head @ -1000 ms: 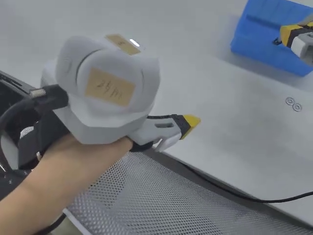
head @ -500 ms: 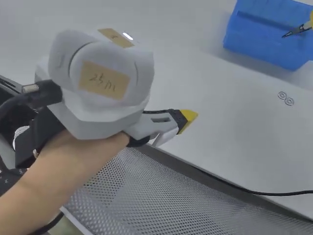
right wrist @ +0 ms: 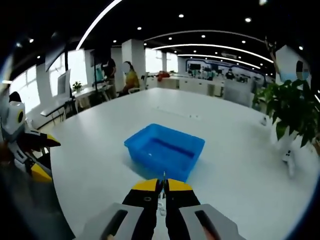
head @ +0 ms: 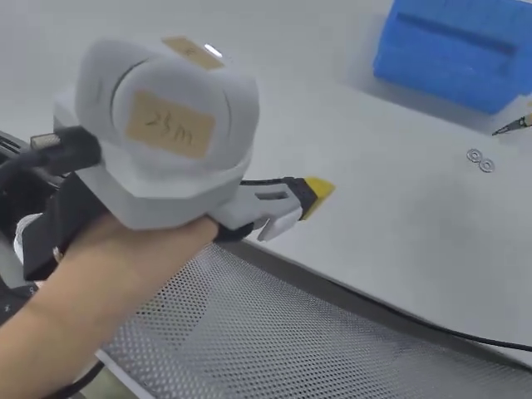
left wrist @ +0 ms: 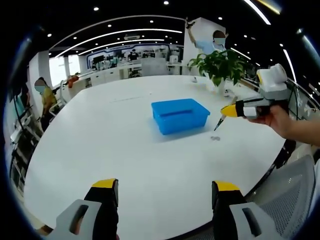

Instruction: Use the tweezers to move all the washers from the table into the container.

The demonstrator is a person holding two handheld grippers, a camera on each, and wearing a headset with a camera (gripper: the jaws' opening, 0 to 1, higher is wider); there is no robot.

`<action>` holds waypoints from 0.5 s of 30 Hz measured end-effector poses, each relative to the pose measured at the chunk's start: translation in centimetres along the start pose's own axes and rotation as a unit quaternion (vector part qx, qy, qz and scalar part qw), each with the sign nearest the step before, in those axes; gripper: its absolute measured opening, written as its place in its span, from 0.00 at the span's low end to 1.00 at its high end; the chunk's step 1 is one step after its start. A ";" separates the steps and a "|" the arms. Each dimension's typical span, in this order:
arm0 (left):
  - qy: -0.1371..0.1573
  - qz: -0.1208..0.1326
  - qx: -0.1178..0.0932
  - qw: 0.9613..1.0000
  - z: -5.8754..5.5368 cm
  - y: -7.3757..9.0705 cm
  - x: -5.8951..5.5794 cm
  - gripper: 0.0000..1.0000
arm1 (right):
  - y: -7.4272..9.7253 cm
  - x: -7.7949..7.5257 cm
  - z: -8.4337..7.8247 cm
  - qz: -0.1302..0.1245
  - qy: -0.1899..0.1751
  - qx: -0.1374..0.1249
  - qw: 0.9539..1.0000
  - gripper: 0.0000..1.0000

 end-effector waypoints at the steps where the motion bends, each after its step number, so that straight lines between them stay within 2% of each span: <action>1: 0.000 0.000 0.000 1.000 0.0 0.0 0.0 0.78 | -0.1 0.0 -0.2 -0.001 0.002 0.002 1.000 0.01; 5: -0.001 0.002 0.001 1.000 0.0 -0.1 0.0 0.77 | -0.8 -0.3 -0.9 -0.003 -0.002 0.020 1.000 0.01; 15: 0.002 0.004 0.006 1.000 -0.4 -0.3 0.1 0.77 | -1.4 -0.6 -1.1 0.004 -0.023 0.024 0.999 0.01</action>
Point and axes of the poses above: the centre of the closed fingertips' face, and the gripper's own axes: y roughly backward along the fingers, x roughly to its left, z roughly out of its top, the point moved 3 cm from there along y, roughly backward along the fingers, and after that the axes turned 14 degrees about x, right-handed, at the moved point
